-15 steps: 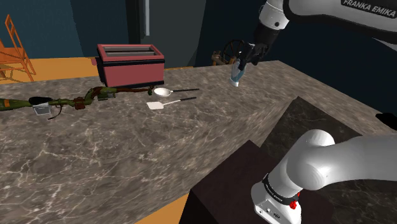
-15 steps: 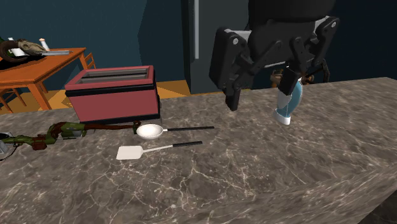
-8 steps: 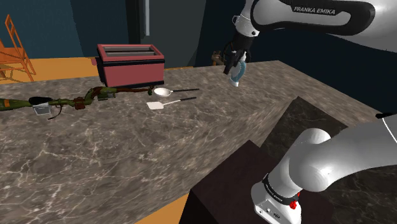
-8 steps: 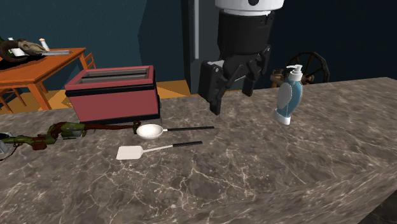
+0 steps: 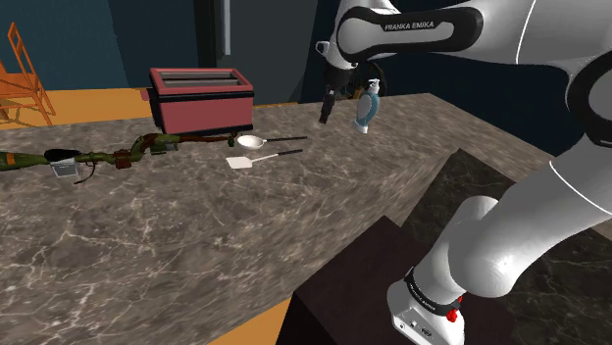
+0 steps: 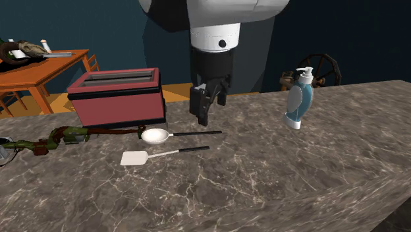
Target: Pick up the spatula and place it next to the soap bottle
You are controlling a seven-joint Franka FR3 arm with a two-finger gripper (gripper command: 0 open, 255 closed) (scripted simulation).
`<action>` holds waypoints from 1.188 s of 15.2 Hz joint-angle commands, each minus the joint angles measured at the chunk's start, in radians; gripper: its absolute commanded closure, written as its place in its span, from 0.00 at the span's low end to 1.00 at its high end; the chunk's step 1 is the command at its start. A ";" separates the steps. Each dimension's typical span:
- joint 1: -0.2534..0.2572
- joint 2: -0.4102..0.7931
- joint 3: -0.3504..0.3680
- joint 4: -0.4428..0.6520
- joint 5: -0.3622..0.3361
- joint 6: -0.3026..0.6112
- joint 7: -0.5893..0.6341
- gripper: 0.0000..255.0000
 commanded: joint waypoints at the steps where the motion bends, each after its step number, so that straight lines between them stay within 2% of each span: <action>1: 0.019 0.070 -0.005 0.030 0.018 0.026 -0.087 0.00; 7: 0.051 0.278 0.007 0.144 0.071 0.075 -0.327 0.00; 14: 0.069 0.491 0.066 0.273 0.098 0.111 -0.566 0.00; 18: 0.072 0.546 0.083 0.287 0.099 0.142 -0.617 0.00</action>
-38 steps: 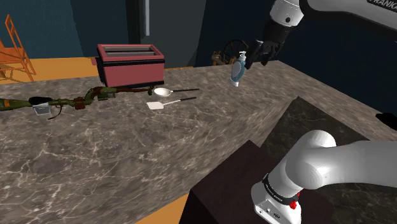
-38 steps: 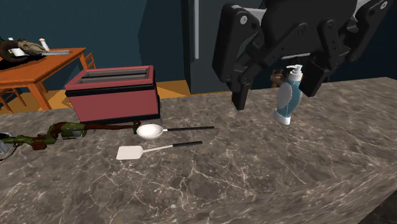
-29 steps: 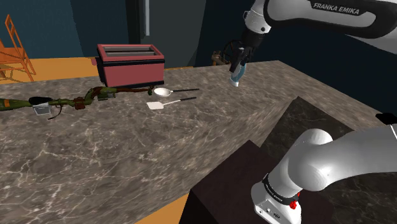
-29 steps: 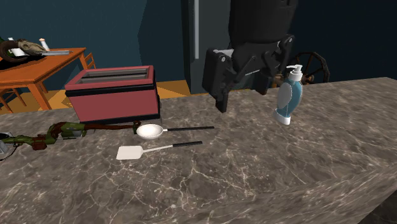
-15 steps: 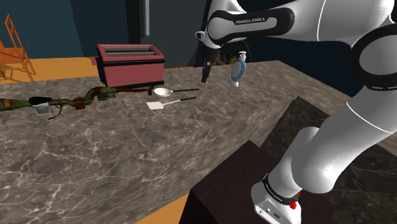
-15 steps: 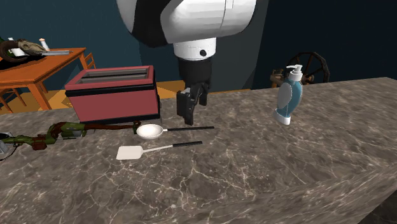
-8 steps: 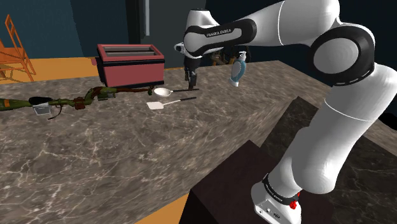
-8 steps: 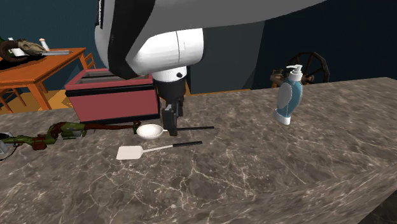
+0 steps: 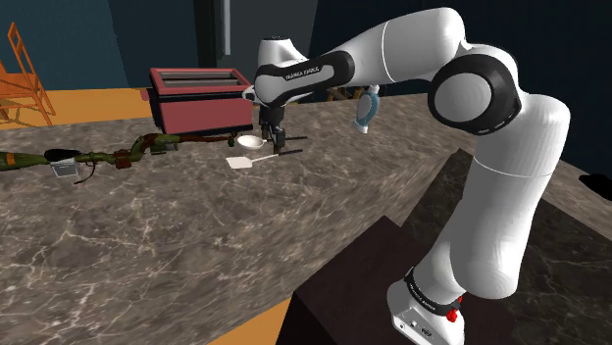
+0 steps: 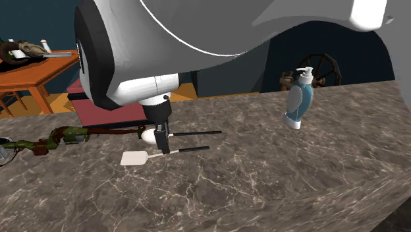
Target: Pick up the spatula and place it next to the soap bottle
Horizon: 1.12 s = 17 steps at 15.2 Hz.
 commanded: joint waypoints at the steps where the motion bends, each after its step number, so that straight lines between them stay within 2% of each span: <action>1: -0.002 0.019 0.003 -0.005 0.002 0.023 -0.010 0.00; 6: -0.005 0.045 0.004 -0.032 0.007 0.076 -0.013 0.00; 13: -0.005 0.045 0.004 -0.032 0.007 0.076 -0.013 0.00; 14: -0.004 0.045 0.005 -0.031 0.007 0.075 -0.011 1.00; 17: -0.003 0.045 0.005 -0.035 0.007 0.079 -0.009 1.00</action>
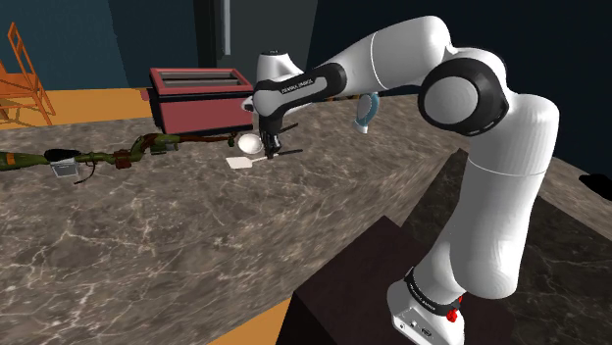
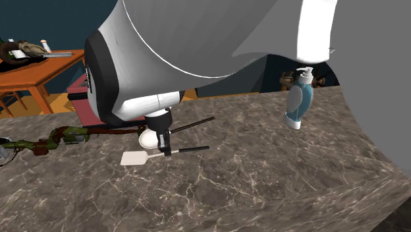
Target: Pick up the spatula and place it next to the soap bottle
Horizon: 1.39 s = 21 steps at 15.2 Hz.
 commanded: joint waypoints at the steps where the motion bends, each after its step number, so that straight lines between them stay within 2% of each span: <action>1: 0.000 0.004 0.001 0.000 0.001 0.000 0.000 1.00; 6: -0.002 0.001 0.000 0.000 0.000 -0.002 -0.003 1.00; 21: 0.003 -0.077 -0.006 0.098 -0.012 -0.177 -0.003 1.00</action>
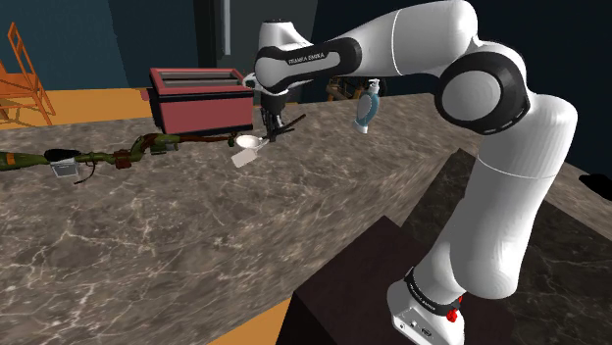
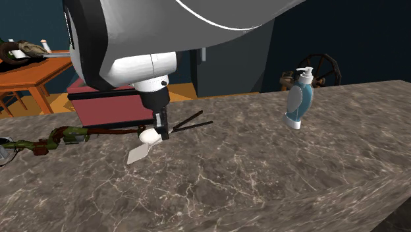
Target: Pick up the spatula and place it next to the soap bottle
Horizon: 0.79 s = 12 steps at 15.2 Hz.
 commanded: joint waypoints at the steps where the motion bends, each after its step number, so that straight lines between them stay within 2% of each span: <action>1: -0.001 -0.007 -0.001 0.017 -0.001 -0.025 -0.002 1.00; 12: 0.000 -0.035 -0.003 0.128 -0.005 -0.163 -0.005 1.00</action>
